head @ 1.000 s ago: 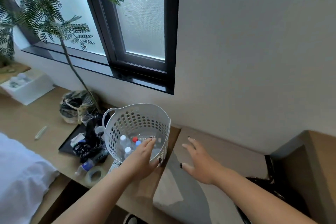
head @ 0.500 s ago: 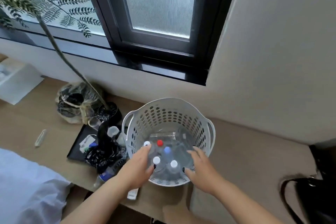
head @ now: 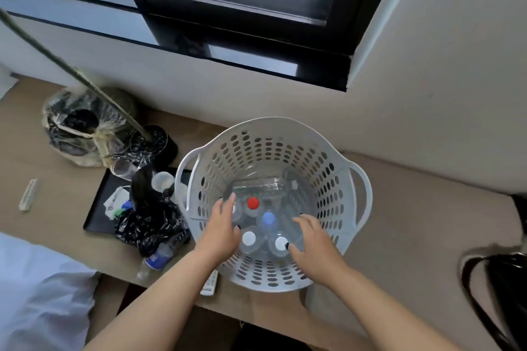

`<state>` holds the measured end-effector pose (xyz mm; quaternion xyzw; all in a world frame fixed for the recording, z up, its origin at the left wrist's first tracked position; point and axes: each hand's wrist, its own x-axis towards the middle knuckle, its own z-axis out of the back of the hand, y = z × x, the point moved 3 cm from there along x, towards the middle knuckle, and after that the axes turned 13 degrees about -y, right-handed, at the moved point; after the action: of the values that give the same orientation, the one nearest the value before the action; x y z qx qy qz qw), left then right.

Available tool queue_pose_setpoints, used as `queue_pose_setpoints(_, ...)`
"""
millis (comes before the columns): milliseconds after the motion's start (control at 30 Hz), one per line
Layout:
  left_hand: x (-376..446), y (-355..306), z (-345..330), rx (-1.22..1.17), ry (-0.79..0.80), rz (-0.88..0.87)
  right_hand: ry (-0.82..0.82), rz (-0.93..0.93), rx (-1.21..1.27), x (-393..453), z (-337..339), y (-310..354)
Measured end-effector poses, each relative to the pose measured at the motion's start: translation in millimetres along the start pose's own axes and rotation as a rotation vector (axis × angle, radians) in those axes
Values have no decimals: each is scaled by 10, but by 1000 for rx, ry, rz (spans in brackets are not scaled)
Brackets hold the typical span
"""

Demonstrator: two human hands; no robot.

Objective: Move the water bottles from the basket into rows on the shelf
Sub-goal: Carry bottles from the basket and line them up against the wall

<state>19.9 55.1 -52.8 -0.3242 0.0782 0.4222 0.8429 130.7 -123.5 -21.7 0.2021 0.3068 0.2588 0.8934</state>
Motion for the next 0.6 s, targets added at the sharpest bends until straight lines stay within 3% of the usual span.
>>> queue_pose_setpoints(167,319,109,-308,212,56,-42,-27,-24,112,-99,-216,-145)
queue_pose_setpoints(300,388,221,-404,330,-12,-12,-80,17,84,-174,-321,-183)
queue_pose_setpoints(600,151,-10,-37,527,-68,-238,-51,-34,176,-230,-274,-18)
